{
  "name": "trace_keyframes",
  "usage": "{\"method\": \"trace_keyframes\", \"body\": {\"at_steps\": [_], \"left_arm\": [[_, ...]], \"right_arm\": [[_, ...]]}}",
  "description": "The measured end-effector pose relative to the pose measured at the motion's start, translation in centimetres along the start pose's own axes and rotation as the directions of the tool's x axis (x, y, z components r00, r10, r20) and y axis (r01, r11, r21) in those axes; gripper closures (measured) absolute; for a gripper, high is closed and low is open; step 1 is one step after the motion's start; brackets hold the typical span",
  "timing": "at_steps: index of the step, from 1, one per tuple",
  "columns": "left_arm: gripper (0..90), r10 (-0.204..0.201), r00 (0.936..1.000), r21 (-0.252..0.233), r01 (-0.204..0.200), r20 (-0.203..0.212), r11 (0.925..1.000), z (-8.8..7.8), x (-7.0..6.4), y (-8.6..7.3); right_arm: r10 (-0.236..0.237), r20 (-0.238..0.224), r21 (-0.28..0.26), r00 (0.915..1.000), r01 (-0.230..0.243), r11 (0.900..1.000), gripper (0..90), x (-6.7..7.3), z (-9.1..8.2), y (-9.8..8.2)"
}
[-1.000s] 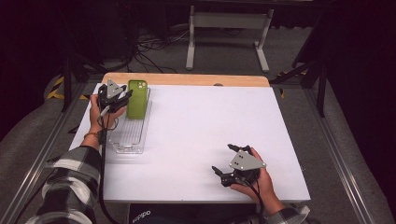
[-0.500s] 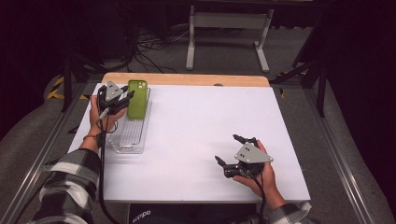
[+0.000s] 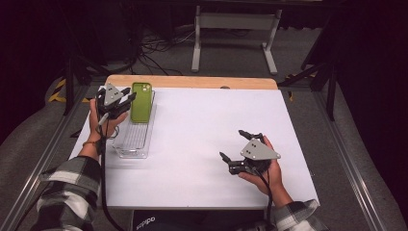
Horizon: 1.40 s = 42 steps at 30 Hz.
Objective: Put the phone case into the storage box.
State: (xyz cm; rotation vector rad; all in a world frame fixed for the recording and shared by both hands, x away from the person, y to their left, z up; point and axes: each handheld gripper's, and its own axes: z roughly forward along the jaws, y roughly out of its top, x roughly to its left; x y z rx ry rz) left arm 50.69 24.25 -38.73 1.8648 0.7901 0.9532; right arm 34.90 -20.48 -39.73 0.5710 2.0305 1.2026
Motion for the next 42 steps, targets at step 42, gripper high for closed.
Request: {"method": "trace_keyframes", "body": {"at_steps": [42], "left_arm": [[40.6, -0.057, 0.9961, -0.129, 0.065, 0.067, 0.9895, -2.5, -2.4, 0.9]], "right_arm": [[-0.011, -0.034, 0.009, 0.9993, 0.012, 1.0, 10.3, 0.7, 0.3, 0.0]]}}
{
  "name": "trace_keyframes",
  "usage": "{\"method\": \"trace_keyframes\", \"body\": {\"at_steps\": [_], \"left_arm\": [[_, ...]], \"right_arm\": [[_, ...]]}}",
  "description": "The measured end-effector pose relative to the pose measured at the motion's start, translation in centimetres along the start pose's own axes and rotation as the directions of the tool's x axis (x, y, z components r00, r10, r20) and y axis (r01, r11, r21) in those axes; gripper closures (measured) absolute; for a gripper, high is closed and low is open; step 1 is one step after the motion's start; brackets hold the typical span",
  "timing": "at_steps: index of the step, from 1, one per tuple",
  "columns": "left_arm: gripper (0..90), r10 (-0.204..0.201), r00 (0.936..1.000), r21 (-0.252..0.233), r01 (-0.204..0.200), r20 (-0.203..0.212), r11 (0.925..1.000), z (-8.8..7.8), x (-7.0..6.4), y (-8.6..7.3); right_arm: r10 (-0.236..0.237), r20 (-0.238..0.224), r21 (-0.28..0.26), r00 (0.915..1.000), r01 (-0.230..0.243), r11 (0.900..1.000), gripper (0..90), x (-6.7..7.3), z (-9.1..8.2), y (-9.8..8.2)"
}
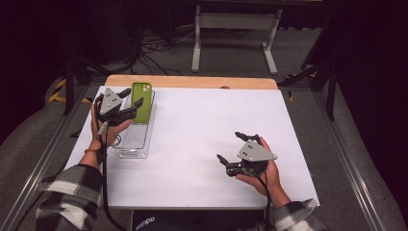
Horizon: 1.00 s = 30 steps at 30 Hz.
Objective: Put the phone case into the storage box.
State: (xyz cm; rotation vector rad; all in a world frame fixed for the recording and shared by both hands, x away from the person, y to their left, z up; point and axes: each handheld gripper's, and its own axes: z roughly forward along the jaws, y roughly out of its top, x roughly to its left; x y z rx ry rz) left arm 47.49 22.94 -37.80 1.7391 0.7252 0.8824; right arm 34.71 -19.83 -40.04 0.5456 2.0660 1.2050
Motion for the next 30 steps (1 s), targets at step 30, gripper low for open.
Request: {"method": "trace_keyframes", "body": {"at_steps": [30], "left_arm": [[6.2, -0.036, 0.9974, -0.034, 0.038, 0.063, 0.9987, -1.1, -1.4, 0.1]], "right_arm": [[0.005, -0.002, -0.009, 1.0, -0.005, 1.0, 11.0, 0.1, -0.2, 0.1]]}}
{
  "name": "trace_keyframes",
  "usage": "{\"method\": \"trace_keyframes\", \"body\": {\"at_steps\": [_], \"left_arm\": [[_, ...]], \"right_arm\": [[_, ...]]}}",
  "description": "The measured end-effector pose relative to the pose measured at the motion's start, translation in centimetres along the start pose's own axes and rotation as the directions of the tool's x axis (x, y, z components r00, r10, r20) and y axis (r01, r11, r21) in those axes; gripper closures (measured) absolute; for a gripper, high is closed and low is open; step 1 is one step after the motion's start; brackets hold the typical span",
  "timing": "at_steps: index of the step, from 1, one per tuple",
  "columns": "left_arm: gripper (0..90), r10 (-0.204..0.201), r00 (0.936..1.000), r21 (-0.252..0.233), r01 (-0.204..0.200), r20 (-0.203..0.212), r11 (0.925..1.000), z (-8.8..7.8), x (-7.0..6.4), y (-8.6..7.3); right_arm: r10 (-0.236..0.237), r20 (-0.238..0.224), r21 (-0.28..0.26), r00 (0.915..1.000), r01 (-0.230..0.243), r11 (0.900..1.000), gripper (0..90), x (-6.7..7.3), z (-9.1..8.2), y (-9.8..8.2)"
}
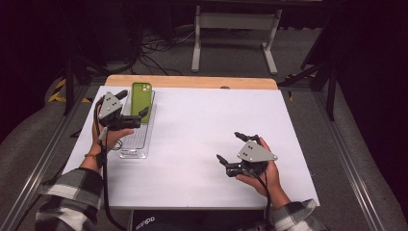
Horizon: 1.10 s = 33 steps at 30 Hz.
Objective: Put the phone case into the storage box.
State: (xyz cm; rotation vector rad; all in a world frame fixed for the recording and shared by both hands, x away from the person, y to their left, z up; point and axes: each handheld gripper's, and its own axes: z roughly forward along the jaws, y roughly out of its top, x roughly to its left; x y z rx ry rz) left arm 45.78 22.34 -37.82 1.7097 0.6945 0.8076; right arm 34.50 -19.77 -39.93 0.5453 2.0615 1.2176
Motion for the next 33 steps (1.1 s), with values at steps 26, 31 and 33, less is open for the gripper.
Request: {"method": "trace_keyframes", "body": {"at_steps": [26, 31, 33], "left_arm": [[6.2, 0.04, 0.9969, -0.059, -0.036, 0.067, 0.9976, -2.3, -2.3, 0.8], [6.2, 0.037, 0.9964, -0.07, -0.031, 0.077, 0.997, -2.7, -2.6, 0.9], [6.2, 0.041, 0.9958, -0.073, -0.035, 0.082, 0.9967, -2.8, -2.7, 1.0]], "right_arm": [[0.008, 0.015, -0.012, 0.9999, -0.008, 1.0, 11.0, -0.1, -0.5, -0.1], [0.008, 0.016, -0.016, 0.9998, -0.008, 1.0, 11.0, -0.1, -0.6, 0.0], [0.009, 0.015, -0.018, 0.9998, -0.009, 1.0, 11.0, -0.1, -0.6, 0.0]]}}
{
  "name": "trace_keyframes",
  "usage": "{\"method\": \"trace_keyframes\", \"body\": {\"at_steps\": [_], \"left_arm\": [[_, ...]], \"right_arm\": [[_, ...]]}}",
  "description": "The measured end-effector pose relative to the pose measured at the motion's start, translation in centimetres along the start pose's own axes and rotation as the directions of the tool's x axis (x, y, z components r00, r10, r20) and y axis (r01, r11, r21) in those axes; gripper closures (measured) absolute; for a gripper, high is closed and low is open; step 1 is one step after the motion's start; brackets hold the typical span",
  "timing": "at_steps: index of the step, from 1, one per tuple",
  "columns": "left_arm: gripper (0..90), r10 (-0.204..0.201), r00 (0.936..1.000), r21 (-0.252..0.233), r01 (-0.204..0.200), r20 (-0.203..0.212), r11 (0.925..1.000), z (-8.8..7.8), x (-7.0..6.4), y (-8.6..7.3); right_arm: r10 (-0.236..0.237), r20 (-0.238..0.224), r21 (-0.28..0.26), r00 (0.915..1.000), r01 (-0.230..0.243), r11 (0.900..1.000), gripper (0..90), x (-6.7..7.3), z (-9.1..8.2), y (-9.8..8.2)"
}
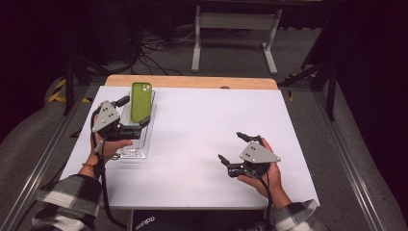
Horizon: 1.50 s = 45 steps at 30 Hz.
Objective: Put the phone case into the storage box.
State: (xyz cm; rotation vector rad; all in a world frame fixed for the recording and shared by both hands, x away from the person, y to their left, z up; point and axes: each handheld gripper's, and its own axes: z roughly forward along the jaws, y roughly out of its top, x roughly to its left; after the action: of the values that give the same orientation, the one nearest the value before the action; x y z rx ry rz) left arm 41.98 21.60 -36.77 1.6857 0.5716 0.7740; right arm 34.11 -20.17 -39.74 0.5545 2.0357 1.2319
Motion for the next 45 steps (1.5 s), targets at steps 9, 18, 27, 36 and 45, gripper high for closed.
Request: {"method": "trace_keyframes", "body": {"at_steps": [9, 18, 27, 36, 45], "left_arm": [[6.2, 0.01, 0.9999, -0.008, -0.01, 0.011, 0.9999, -0.5, -0.5, 0.2], [6.2, 0.007, 0.9998, -0.018, -0.006, 0.021, 0.9998, -1.1, -1.0, 0.3], [5.6, -0.001, 0.9998, -0.02, 0.001, 0.018, 0.9998, -2.1, -1.4, 0.2], [5.5, 0.004, 0.9992, -0.039, -0.003, 0.04, 0.9992, -3.2, -2.4, 0.3], [4.4, 0.027, 0.9978, -0.03, -0.025, 0.061, 0.9992, -3.4, -3.7, 0.2]], "right_arm": [[0.005, -0.002, -0.004, 1.0, -0.005, 1.0, 11.0, 0.1, -0.1, 0.0], [0.001, -0.006, -0.008, 1.0, -0.001, 1.0, 11.0, 0.3, -0.1, 0.2], [0.004, -0.003, -0.021, 1.0, -0.004, 1.0, 11.1, 0.4, -0.4, 0.4], [0.004, -0.005, -0.033, 1.0, -0.004, 0.999, 11.0, 0.7, -0.7, 0.6], [0.005, 0.004, -0.042, 1.0, -0.005, 0.999, 10.6, 0.7, -0.9, 0.7]]}}
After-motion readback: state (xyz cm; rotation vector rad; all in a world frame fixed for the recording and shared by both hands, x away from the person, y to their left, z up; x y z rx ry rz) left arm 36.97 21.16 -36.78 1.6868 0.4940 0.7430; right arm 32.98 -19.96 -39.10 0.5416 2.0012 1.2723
